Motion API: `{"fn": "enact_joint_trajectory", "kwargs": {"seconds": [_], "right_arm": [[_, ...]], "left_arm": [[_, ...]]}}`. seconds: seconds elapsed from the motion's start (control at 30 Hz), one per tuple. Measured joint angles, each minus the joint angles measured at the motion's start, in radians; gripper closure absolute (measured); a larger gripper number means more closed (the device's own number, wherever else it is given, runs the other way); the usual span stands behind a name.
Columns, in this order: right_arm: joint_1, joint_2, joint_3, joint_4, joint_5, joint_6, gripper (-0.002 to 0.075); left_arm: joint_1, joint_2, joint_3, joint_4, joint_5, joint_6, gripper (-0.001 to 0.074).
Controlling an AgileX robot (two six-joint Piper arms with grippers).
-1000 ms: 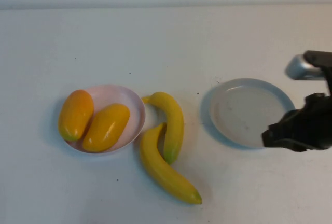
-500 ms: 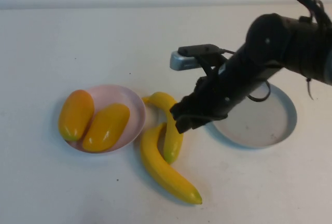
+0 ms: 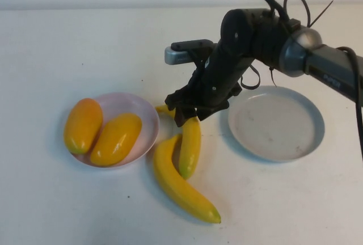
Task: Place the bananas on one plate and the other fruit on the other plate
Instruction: Put another type of fruit in the right plate
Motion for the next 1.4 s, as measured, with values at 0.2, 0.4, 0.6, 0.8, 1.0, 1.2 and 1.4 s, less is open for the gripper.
{"fn": "enact_joint_trajectory", "kwargs": {"seconds": [0.2, 0.4, 0.6, 0.8, 1.0, 1.2, 1.4], "right_arm": [[0.000, 0.074, -0.058, -0.061, 0.002, 0.000, 0.0300], [0.000, 0.119, -0.071, -0.070, -0.019, 0.000, 0.0309], [0.000, 0.123, -0.077, -0.072, -0.037, 0.000, 0.0397], [0.000, 0.098, -0.077, -0.097, -0.031, 0.006, 0.0397], [-0.003, -0.028, -0.062, -0.277, 0.072, 0.140, 0.0398], [-0.082, -0.167, 0.052, -0.344, 0.156, 0.224, 0.0398], [-0.204, -0.241, 0.252, -0.353, 0.095, 0.266, 0.0398]], "left_arm": [[0.000, 0.000, 0.000, 0.000, 0.000, 0.000, 0.0736], [0.000, 0.000, 0.000, 0.000, 0.000, 0.000, 0.0736], [0.000, 0.000, 0.000, 0.000, 0.000, 0.000, 0.0736], [0.000, 0.000, 0.000, 0.000, 0.000, 0.000, 0.0736], [0.000, 0.000, 0.000, 0.000, 0.000, 0.000, 0.0736], [0.000, 0.000, 0.000, 0.000, 0.000, 0.000, 0.0736], [0.000, 0.000, 0.000, 0.000, 0.000, 0.000, 0.0736]]}}
